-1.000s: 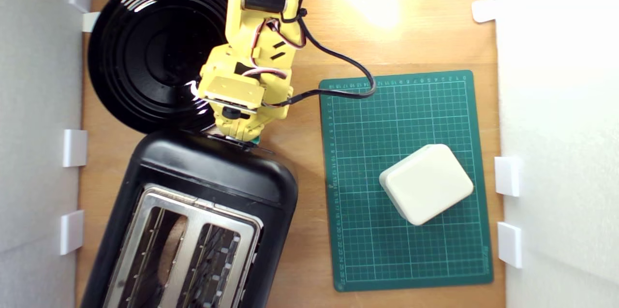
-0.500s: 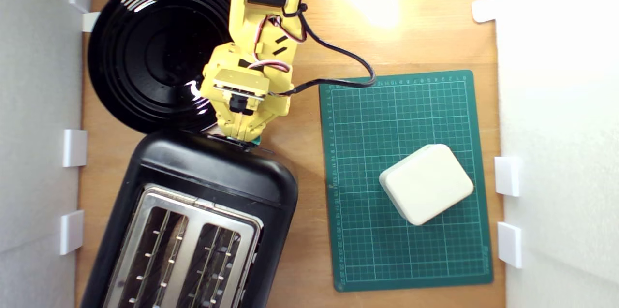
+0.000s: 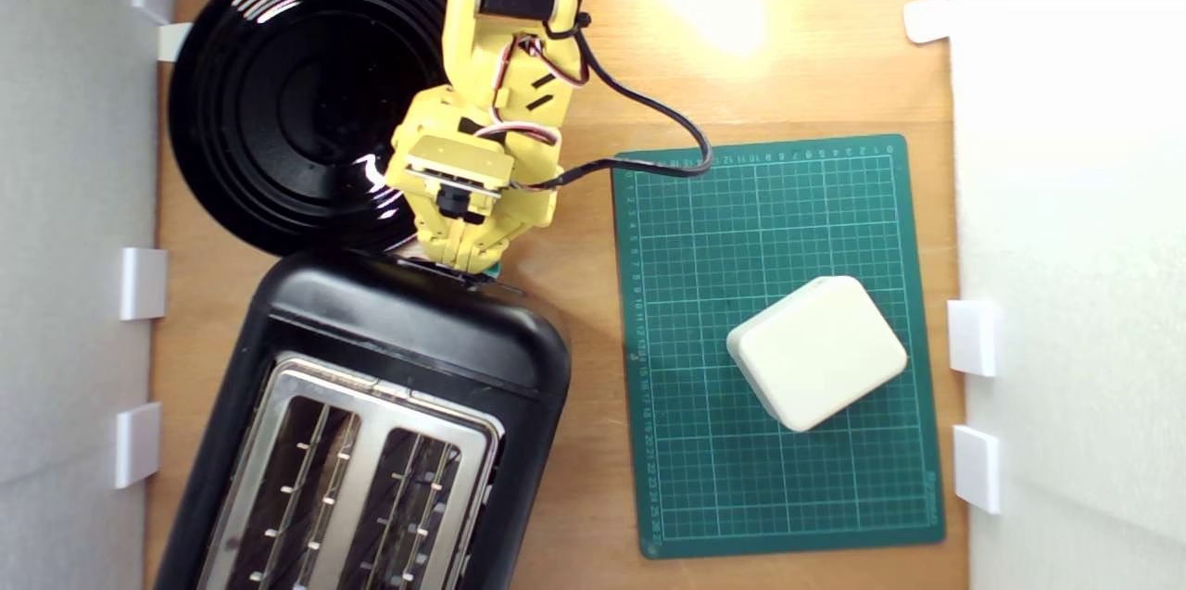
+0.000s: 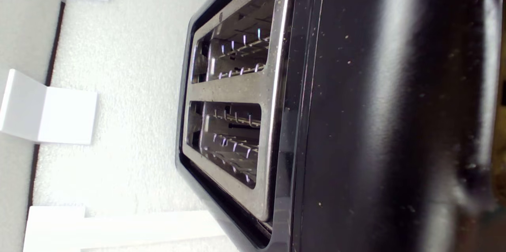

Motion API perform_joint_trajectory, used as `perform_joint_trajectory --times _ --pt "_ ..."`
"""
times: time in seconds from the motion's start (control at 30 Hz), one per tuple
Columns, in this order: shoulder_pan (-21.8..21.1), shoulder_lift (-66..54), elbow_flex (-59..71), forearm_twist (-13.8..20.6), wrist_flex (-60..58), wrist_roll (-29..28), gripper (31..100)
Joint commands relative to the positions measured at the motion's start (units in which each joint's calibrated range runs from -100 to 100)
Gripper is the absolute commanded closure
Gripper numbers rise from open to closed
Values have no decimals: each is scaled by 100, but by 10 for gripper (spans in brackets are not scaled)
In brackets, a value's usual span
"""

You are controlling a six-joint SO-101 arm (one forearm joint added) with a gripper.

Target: Start toaster

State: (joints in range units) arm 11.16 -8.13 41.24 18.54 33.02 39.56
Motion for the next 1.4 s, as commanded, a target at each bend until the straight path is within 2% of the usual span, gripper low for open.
perform_joint_trajectory --times 0.0,0.83,1.3,1.37 --pt "146 954 460 88 -231 -69 989" --pt "138 480 424 -6 -334 -64 989" --pt "-69 488 -694 -24 865 -284 989" --pt "-84 488 -848 -146 1028 -326 989"
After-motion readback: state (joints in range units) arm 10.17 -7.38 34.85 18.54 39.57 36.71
